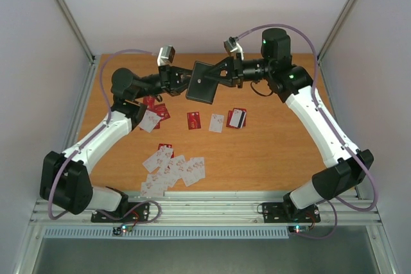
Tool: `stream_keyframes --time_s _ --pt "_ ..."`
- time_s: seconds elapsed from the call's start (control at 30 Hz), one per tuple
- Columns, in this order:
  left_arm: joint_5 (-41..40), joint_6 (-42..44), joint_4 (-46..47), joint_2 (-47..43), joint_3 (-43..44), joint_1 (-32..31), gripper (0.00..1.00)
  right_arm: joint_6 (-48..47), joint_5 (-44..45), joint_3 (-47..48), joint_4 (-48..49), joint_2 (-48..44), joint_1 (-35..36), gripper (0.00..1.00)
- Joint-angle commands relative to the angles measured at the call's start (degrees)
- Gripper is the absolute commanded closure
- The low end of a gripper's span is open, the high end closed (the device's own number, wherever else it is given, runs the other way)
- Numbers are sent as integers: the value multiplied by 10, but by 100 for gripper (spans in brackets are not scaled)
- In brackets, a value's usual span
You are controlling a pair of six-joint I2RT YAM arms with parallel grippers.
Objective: Put the credit cards into the card holder
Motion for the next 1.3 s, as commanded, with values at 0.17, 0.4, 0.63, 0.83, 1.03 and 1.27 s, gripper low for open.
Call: stream_keyframes --time_s 0.17,0.4,0.63,0.83,1.03,1.27 --pt "-4 114 -187 -34 49 -2 100 -166 89 59 -237 -4 -30 20" --pt "-146 388 -653 -42 161 -2 100 -237 159 54 -356 -25 -59 2" --pt "-325 551 -880 -11 250 -7 100 -211 185 49 -346 -26 -43 1" --pt "-426 573 -947 15 293 -39 100 -210 280 83 -384 1 18 1" --pt "-437 564 -939 25 297 -68 100 -213 354 124 -431 42 60 2" --pt "-419 545 -908 16 277 -74 100 -204 385 106 -439 43 66 3"
